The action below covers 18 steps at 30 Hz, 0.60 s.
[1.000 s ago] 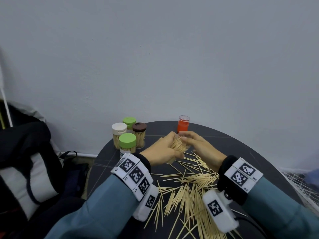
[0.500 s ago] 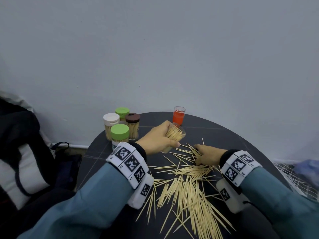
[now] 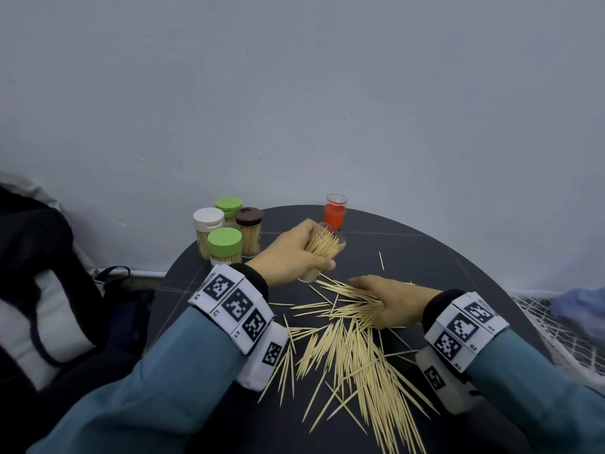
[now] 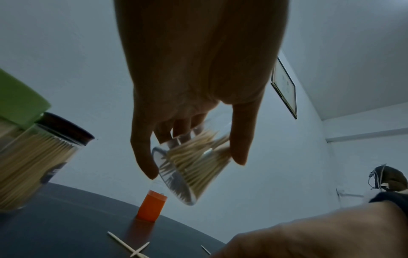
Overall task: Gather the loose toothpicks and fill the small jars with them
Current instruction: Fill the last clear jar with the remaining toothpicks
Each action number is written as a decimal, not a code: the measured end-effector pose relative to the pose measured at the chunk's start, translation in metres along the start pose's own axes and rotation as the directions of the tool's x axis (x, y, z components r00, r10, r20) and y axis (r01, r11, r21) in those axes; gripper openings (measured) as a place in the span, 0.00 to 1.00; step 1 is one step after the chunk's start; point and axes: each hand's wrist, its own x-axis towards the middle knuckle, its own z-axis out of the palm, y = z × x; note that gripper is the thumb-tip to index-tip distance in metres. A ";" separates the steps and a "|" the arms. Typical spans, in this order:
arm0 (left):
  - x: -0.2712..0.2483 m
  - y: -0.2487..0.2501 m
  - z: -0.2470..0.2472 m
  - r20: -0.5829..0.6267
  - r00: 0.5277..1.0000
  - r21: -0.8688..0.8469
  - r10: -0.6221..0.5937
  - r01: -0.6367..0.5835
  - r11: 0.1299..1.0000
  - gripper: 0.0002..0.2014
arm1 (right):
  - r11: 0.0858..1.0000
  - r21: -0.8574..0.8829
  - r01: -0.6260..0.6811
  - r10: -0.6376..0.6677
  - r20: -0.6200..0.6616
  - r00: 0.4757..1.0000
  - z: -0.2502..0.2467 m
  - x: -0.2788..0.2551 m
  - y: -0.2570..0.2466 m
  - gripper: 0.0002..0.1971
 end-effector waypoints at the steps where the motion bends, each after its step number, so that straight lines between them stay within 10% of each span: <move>1: -0.001 0.000 0.001 0.006 1.000 0.001 -0.004 0.004 1.000 0.17 | 1.000 -0.021 0.004 -0.003 0.008 1.000 0.000 -0.002 0.000 0.41; 18: -0.007 -0.003 0.008 0.037 0.999 0.040 -0.034 0.032 0.999 0.18 | 0.999 -0.041 -0.001 -0.002 -0.076 0.997 0.000 0.004 0.003 0.15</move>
